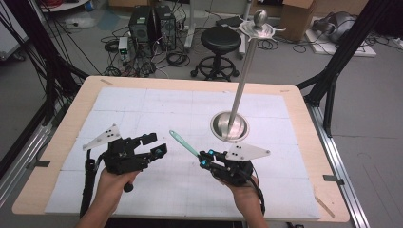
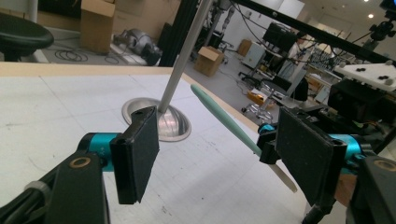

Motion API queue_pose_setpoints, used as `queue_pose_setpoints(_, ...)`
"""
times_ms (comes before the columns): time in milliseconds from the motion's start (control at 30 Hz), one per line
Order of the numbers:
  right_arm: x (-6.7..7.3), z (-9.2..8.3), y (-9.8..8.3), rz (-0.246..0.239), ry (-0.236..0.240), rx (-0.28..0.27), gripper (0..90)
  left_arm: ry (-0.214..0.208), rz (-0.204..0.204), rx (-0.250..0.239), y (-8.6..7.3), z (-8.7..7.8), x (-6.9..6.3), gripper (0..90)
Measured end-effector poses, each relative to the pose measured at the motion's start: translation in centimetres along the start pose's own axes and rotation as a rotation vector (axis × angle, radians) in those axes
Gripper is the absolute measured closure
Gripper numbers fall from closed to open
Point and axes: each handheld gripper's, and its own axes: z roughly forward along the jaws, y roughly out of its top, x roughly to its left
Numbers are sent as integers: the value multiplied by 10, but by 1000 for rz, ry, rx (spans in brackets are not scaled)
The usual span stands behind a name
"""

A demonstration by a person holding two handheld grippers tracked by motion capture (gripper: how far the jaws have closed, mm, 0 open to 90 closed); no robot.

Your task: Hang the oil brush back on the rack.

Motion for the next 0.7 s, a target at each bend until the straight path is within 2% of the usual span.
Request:
queue_pose_setpoints(433, 9, 9, 1, -20, 19, -18, 822, -40, -99, 30, 1, 21, 2, 449)
queue_pose_setpoints(700, 13, 13, 1, -29, 41, -16, 821, -87, -119, 22, 3, 24, 1, 572)
